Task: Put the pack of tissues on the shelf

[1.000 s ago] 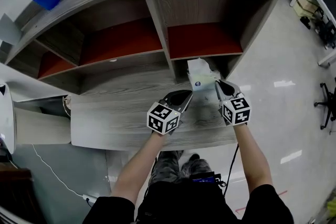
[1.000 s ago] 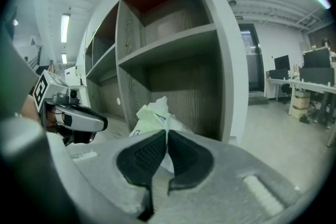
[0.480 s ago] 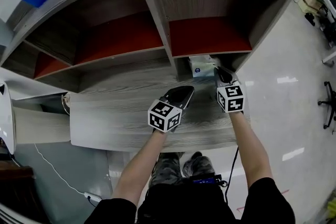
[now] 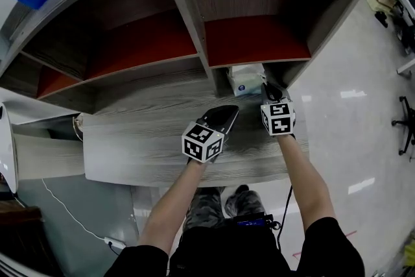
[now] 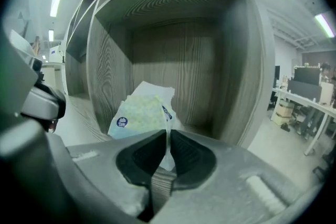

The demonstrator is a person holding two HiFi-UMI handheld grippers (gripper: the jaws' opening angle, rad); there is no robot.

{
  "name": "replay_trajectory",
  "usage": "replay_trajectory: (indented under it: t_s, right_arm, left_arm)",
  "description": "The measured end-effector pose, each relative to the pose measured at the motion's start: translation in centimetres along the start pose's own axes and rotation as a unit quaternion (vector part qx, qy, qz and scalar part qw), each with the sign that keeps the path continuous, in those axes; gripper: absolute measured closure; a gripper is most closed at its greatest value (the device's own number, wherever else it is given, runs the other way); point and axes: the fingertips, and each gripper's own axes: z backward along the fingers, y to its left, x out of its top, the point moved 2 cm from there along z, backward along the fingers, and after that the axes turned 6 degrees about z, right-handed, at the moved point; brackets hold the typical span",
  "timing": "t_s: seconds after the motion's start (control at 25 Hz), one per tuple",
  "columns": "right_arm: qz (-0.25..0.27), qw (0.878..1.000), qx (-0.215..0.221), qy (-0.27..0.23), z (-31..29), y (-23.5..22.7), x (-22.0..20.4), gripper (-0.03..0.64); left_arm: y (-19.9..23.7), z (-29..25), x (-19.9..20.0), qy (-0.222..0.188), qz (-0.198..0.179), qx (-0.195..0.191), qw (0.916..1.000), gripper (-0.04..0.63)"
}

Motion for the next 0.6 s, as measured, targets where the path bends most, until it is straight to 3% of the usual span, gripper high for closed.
replay_trajectory:
  t_s: [0.2, 0.6]
  right_arm:
    - [-0.013, 1.000, -0.018, 0.005, -0.81, -0.56, 0.55, 0.600]
    - [-0.047, 0.999, 0.015, 0.018, -0.39, -0.59, 0.67, 0.540]
  left_arm:
    - [0.10, 0.05, -0.06, 0.001, 0.001, 0.003, 1.0000, 0.595]
    - [0.60, 0.50, -0.31, 0.009, 0.002, 0.018, 0.9998, 0.595]
